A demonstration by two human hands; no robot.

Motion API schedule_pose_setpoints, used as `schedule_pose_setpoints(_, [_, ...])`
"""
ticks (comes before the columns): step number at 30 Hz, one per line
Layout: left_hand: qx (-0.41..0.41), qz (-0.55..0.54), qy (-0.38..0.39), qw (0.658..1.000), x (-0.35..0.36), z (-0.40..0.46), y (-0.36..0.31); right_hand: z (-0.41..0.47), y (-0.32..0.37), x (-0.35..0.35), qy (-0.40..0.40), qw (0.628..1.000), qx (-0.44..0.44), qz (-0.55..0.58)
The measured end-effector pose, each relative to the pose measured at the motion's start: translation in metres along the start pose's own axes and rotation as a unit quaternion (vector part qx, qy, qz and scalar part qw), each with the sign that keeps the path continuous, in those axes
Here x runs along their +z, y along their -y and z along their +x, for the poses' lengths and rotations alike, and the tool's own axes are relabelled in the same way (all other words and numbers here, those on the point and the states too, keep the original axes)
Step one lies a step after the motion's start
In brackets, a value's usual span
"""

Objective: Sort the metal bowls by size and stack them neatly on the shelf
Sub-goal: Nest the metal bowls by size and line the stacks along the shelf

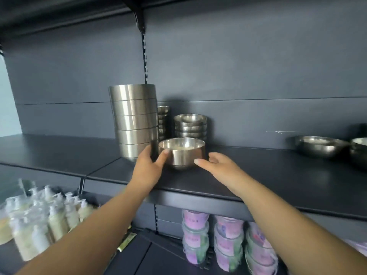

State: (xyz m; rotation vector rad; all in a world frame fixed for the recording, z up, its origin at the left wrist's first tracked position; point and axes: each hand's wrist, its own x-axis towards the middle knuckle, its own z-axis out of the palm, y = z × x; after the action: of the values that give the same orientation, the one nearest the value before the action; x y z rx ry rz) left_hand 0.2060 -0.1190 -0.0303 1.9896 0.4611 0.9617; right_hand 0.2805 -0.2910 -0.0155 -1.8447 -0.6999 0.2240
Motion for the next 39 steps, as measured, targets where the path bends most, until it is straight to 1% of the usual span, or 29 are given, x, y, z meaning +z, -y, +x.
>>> schedule_pose_setpoints(1, [0.025,0.010,-0.030,0.999,-0.001,-0.009,-0.002,-0.008,-0.001,-0.004,-0.014,1.000,0.000,-0.013])
schedule_pose_setpoints(2, [0.066,0.023,-0.060,0.996,0.000,-0.018,-0.005,-0.018,0.000,-0.010,-0.032,0.999,-0.002,-0.036])
schedule_pose_setpoints(3, [0.109,0.033,-0.068,0.991,0.000,-0.029,-0.010,-0.026,0.000,-0.016,-0.053,0.997,-0.005,-0.063])
schedule_pose_setpoints(4, [0.157,0.032,-0.058,0.985,0.002,-0.040,-0.016,-0.037,-0.001,-0.024,-0.083,0.992,-0.004,-0.098])
schedule_pose_setpoints(6, [0.208,0.032,0.024,0.977,0.007,-0.059,-0.024,-0.058,-0.005,-0.040,-0.145,0.977,0.007,-0.156])
schedule_pose_setpoints(7, [0.214,0.040,0.073,0.973,0.012,-0.066,-0.027,-0.070,-0.009,-0.049,-0.175,0.968,0.015,-0.177])
schedule_pose_setpoints(9, [0.242,0.054,0.141,0.959,0.022,-0.080,-0.036,-0.095,-0.015,-0.066,-0.229,0.950,0.030,-0.211])
schedule_pose_setpoints(12, [0.295,0.033,0.190,0.936,0.043,-0.098,-0.055,-0.138,-0.021,-0.091,-0.310,0.913,0.052,-0.260])
schedule_pose_setpoints(14, [0.294,0.015,0.212,0.932,0.061,-0.109,-0.070,-0.164,-0.026,-0.108,-0.353,0.897,0.058,-0.259])
schedule_pose_setpoints(16, [0.292,-0.004,0.245,0.925,0.080,-0.122,-0.091,-0.186,-0.030,-0.129,-0.386,0.889,0.075,-0.232])
schedule_pose_setpoints(19, [0.303,-0.022,0.303,0.903,0.113,-0.139,-0.121,-0.208,-0.035,-0.167,-0.450,0.867,0.096,-0.194])
schedule_pose_setpoints(22, [0.294,-0.042,0.349,0.889,0.149,-0.151,-0.150,-0.224,-0.044,-0.208,-0.502,0.842,0.091,-0.174])
schedule_pose_setpoints(24, [0.272,-0.056,0.377,0.884,0.176,-0.157,-0.169,-0.230,-0.053,-0.234,-0.510,0.841,0.088,-0.158])
schedule_pose_setpoints(25, [0.256,-0.062,0.392,0.881,0.192,-0.160,-0.179,-0.233,-0.059,-0.248,-0.506,0.846,0.087,-0.144])
schedule_pose_setpoints(29, [0.172,-0.118,0.428,0.879,0.254,-0.162,-0.218,-0.233,-0.075,-0.296,-0.454,0.883,0.093,-0.074])
schedule_pose_setpoints(32, [0.109,-0.142,0.446,0.877,0.285,-0.162,-0.236,-0.234,-0.082,-0.324,-0.408,0.907,0.092,-0.052])
schedule_pose_setpoints(35, [0.091,-0.138,0.460,0.872,0.301,-0.162,-0.239,-0.233,-0.086,-0.340,-0.368,0.924,0.094,-0.037])
schedule_pose_setpoints(37, [0.093,-0.143,0.471,0.866,0.306,-0.161,-0.239,-0.229,-0.091,-0.340,-0.341,0.934,0.094,-0.045])
schedule_pose_setpoints(39, [0.109,-0.154,0.488,0.852,0.308,-0.160,-0.238,-0.227,-0.098,-0.338,-0.345,0.932,0.090,-0.065])
